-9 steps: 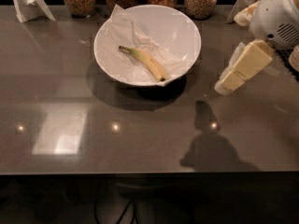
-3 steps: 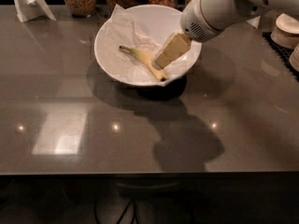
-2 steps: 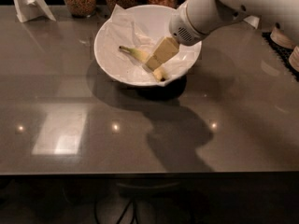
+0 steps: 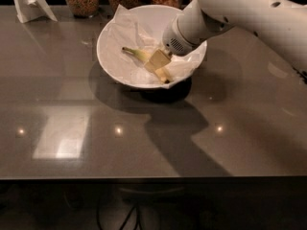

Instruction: Pick banana from white bowl

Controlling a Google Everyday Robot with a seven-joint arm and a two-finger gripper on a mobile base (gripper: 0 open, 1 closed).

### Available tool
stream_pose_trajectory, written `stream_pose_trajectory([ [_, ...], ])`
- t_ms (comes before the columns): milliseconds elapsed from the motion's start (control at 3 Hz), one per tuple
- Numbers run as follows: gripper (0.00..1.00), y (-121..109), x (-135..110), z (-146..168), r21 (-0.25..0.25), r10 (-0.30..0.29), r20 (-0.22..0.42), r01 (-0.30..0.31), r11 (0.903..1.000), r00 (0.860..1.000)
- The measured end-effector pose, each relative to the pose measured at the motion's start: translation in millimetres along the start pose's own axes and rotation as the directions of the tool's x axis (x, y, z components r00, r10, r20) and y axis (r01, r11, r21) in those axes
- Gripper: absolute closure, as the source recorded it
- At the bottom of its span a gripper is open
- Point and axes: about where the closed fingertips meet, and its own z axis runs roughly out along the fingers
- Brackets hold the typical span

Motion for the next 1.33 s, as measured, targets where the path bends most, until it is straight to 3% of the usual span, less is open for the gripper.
stream_pose_trajectory([
  [333,0.46,2,9,17,-0.015,0.013,-0.026,-0.014,0.9998,1.000],
  [1000,0.28,-7,25,42,-0.009,0.022,-0.078,-0.023,0.9997,0.997],
  [1333,0.27,-16,29,49,0.005,0.021,-0.095,-0.021,0.9998,0.995],
])
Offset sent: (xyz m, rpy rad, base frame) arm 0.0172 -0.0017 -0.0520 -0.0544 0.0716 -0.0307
